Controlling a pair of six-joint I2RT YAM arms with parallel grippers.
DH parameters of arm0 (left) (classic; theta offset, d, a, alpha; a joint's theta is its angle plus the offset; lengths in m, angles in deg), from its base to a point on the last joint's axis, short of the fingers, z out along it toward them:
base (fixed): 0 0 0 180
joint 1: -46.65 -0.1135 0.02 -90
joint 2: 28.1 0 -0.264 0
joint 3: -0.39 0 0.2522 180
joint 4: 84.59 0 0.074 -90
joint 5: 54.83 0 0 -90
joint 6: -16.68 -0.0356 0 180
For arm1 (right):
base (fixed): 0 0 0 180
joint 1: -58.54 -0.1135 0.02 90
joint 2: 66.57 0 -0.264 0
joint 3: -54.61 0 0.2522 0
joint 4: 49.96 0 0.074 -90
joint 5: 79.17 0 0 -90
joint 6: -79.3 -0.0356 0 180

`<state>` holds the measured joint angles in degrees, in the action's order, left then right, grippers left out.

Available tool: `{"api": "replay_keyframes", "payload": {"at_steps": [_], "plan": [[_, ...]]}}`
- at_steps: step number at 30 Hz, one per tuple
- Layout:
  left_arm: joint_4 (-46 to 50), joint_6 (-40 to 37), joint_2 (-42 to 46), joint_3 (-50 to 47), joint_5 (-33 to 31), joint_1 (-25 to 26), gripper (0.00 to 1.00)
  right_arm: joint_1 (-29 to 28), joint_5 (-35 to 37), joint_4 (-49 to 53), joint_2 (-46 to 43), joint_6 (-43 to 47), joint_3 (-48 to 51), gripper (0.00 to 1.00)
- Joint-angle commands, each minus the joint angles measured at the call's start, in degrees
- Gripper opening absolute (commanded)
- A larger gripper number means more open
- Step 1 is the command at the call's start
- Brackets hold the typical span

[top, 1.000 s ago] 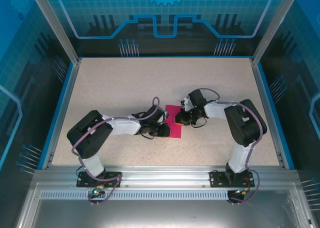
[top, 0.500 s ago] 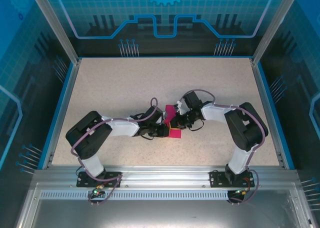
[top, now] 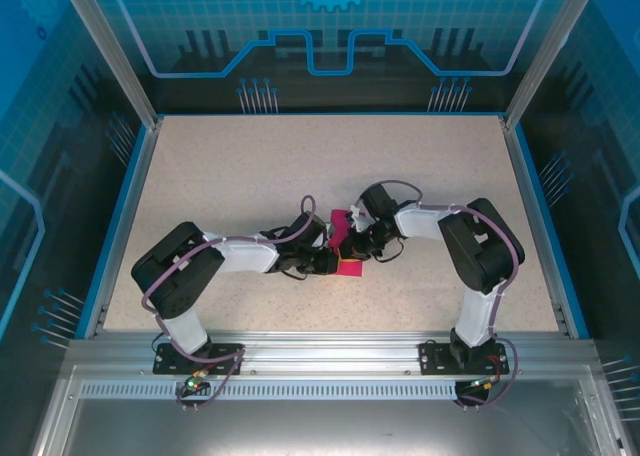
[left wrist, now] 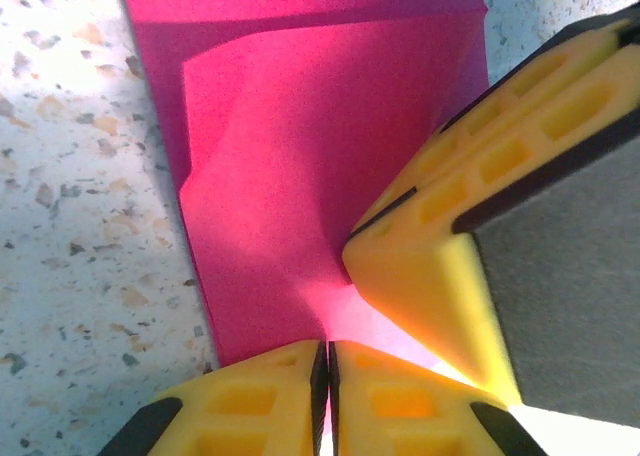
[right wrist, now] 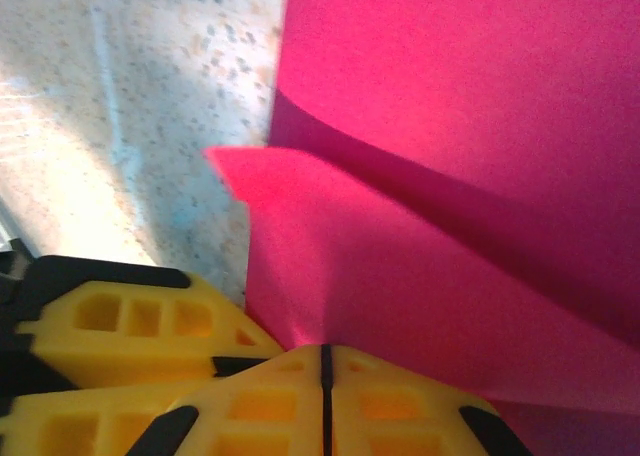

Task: Fold a paper plane with a square sheet of paper (fold left side to right side)
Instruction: Fold the triangle a second time at the center of the table.

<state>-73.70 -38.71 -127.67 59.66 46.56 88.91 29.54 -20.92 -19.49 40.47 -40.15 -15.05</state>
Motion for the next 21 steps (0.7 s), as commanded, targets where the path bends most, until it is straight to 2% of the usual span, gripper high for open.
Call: {"api": "replay_keyframes", "payload": {"at_steps": [1,6,21], "plan": [[7.3,0.6,-2.3,-2.1,-2.4,-0.1,0.15,-0.8,2.8,3.2,1.8,1.3,-0.6,0.08],[7.4,0.8,-2.8,-2.4,-2.9,-0.1,0.15,-0.1,5.2,5.4,2.4,2.8,-1.7,0.08],[6.5,1.1,-4.7,-3.9,-3.6,-0.1,0.14,6.0,6.2,10.3,3.4,7.2,-5.4,0.08]]}}
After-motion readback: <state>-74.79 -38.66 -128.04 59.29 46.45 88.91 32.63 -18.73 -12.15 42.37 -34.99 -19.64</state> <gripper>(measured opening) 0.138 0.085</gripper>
